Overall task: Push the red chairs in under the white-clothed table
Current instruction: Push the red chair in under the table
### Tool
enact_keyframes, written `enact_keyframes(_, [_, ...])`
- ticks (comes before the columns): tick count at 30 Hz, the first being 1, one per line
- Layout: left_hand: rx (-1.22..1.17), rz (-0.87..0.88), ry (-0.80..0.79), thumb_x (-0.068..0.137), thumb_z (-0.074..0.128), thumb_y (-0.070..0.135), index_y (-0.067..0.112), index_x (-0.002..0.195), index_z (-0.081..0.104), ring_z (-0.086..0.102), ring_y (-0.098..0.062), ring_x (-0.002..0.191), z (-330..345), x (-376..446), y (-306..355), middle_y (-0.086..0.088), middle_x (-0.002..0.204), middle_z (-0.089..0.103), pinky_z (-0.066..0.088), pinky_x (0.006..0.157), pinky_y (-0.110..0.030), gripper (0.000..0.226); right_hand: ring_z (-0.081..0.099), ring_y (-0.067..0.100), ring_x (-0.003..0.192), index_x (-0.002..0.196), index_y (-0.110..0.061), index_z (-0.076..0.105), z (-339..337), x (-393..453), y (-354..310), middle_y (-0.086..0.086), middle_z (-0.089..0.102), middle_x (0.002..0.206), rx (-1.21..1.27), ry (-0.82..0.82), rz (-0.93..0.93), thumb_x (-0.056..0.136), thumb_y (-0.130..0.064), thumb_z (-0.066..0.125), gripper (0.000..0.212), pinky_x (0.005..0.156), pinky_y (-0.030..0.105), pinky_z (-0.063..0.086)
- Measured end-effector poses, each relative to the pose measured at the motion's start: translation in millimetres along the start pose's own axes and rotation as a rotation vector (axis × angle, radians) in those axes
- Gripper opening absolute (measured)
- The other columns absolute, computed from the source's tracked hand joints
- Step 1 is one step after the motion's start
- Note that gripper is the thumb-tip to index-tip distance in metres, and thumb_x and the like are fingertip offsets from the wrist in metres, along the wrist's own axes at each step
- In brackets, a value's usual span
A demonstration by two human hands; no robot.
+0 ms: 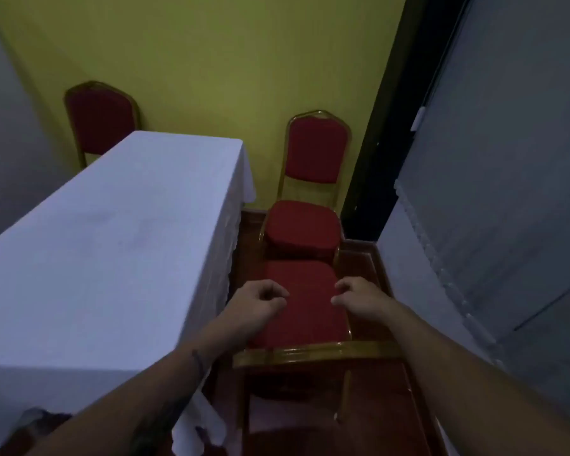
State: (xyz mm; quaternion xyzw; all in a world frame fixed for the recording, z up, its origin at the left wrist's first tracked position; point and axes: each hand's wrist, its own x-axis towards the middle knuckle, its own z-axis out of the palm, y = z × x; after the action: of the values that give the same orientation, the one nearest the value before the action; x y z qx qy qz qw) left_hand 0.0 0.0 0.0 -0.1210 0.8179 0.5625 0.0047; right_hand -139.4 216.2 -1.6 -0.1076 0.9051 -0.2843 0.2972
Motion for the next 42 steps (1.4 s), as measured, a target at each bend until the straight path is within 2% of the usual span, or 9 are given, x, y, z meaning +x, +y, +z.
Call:
enact_keyframes(4, [0.002, -0.079, -0.255, 0.075, 0.072, 0.054, 0.034, 0.087, 0.076, 0.068, -0.013, 0.09, 36.6, -10.2, -2.7, 0.008, 0.09, 0.073, 0.053, 0.094, -0.041, 0.023, 0.054, 0.025, 0.134, 0.153, -0.02, 0.047, 5.4, -11.2, 30.6, 0.008, 0.052, 0.153, -0.026, -0.017, 0.058, 0.094, -0.028, 0.068, 0.062, 0.1, 0.034, 0.046])
enact_keyframes(9, [0.262, 0.008, -0.302, 0.063, 0.069, 0.073, 0.038, 0.102, 0.071, 0.064, -0.009, 0.105, 52.1, -13.0, -22.1, 0.013, 0.109, 0.07, 0.051, 0.099, -0.038, 0.053, 0.066, 0.01, 0.088, 0.146, -0.02, 0.053, 5.6, -16.2, 39.1, 0.001, 0.07, 0.106, 0.061, 0.114, -0.008, 0.096, -0.015, 0.063, 0.052, 0.063, 0.021, 0.045])
enact_keyframes(14, [0.219, -0.157, -0.499, 0.053, 0.079, 0.069, 0.037, 0.119, 0.065, 0.06, -0.013, 0.115, 41.0, -1.1, -20.4, 0.01, 0.122, 0.063, 0.048, 0.106, -0.037, 0.075, 0.065, 0.021, 0.099, 0.135, -0.022, 0.063, -0.6, -28.6, 61.5, 0.0, 0.068, 0.109, 0.0, 0.245, 0.038, 0.093, -0.02, 0.064, 0.042, 0.083, 0.033, 0.053])
enact_keyframes(18, [0.459, -0.137, -0.611, 0.064, 0.086, 0.046, 0.036, 0.139, 0.053, 0.058, -0.017, 0.118, 40.7, -2.2, -18.4, 0.006, 0.131, 0.06, 0.049, 0.102, -0.034, 0.082, 0.054, 0.038, 0.126, 0.138, -0.026, 0.059, 10.4, -46.0, 100.7, 0.011, 0.059, 0.138, 0.123, 0.488, 0.364, 0.079, -0.04, 0.063, 0.06, 0.105, 0.049, 0.046])
enact_keyframes(20, [0.598, -0.074, -0.55, 0.077, 0.075, 0.03, 0.033, 0.141, 0.054, 0.064, -0.02, 0.112, 44.1, -9.2, -13.5, 0.002, 0.127, 0.066, 0.05, 0.091, -0.029, 0.067, 0.06, 0.044, 0.115, 0.141, -0.012, 0.053, 19.3, -49.8, 115.8, 0.021, 0.059, 0.132, 0.659, 0.44, 0.529, 0.067, -0.045, 0.071, 0.083, 0.092, 0.057, 0.057])
enact_keyframes(23, [0.639, -0.082, -0.468, 0.083, 0.059, 0.021, 0.032, 0.139, 0.06, 0.065, -0.019, 0.093, 48.8, -23.0, -1.1, 0.001, 0.111, 0.07, 0.048, 0.078, -0.026, 0.057, 0.064, 0.042, 0.101, 0.116, -0.003, 0.058, 22.0, -50.9, 116.1, 0.024, 0.059, 0.123, 1.172, 0.316, 0.506, 0.08, -0.021, 0.064, 0.04, 0.053, 0.052, 0.062])
enact_keyframes(29, [0.642, -0.142, -0.341, 0.062, 0.048, 0.04, 0.026, 0.116, 0.075, 0.071, -0.026, 0.093, 70.7, -46.9, 15.1, -0.004, 0.1, 0.076, 0.047, 0.071, -0.025, 0.063, 0.06, 0.044, 0.114, 0.109, -0.003, 0.055, 8.5, -50.3, 114.6, 0.025, 0.054, 0.128, 1.177, 0.254, 0.433, 0.085, -0.002, 0.056, 0.025, 0.054, 0.049, 0.063])
enact_keyframes(36, [0.628, -0.339, -0.105, 0.064, 0.051, 0.025, 0.029, 0.103, 0.075, 0.069, -0.016, 0.075, 120.6, -72.9, 17.3, 0.009, 0.078, 0.07, 0.054, 0.066, -0.027, 0.047, 0.061, 0.039, 0.106, 0.132, -0.001, 0.054, -19.9, -43.1, 132.9, 0.022, 0.055, 0.125, 1.097, 0.07, 0.357, 0.088, -0.002, 0.056, 0.044, 0.07, 0.056, 0.061])
enact_keyframes(42, [0.575, -0.474, 0.034, 0.064, 0.051, 0.021, 0.034, 0.111, 0.073, 0.068, -0.021, 0.08, 165.3, -86.4, 35.2, 0.004, 0.089, 0.071, 0.06, 0.073, -0.034, 0.053, 0.055, 0.042, 0.111, 0.136, -0.001, 0.049, -44.6, -33.8, 131.8, 0.021, 0.048, 0.13, 1.0, 0.021, 0.31, 0.09, -0.002, 0.055, 0.046, 0.081, 0.06, 0.06])
